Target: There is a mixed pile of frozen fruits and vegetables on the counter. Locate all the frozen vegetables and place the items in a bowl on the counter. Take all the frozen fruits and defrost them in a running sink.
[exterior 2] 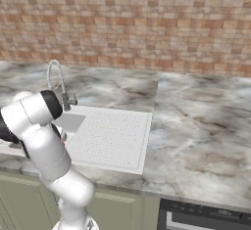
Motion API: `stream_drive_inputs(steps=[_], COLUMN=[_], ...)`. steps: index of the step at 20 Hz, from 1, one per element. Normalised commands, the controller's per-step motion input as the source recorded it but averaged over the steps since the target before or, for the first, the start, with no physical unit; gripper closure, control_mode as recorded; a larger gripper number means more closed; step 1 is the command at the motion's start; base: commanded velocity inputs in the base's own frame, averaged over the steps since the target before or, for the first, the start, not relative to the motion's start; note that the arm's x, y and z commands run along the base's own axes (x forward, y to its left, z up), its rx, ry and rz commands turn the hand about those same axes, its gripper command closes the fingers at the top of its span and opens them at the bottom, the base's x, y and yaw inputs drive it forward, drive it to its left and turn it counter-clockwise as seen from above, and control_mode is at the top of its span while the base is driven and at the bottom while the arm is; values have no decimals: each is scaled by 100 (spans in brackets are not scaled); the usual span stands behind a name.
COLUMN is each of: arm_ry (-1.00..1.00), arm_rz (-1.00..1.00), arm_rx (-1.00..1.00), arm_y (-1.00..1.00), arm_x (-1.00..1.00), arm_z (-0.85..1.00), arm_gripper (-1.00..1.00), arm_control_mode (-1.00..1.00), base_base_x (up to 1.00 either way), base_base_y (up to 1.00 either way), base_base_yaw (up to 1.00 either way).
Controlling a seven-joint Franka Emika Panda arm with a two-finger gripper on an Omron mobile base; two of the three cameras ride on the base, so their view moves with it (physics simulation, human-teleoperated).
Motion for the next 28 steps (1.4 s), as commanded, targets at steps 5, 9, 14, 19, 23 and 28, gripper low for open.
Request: stream_drive_inputs(steps=[5, 9, 14, 19, 23, 28], arm_ry=[11, 5, 8, 6, 0, 1], arm_rz=[0, 0, 0, -3, -5, -1], arm_rx=[0, 0, 0, 0, 0, 0], arm_y=[64, 31, 17, 25, 14, 1], arm_x=[3, 0, 0, 0, -1, 0], arm_z=[-2, -18, -31, -1, 1, 48], arm_gripper=[-100, -100, -100, -100, -100, -100], arm_control_mode=[-100, -100, -100, -100, -100, -100], base_base_x=[0, 0, 0, 0, 0, 0], base_base_y=[0, 0, 0, 0, 0, 0], base_base_yaw=[0, 0, 0, 0, 0, 0])
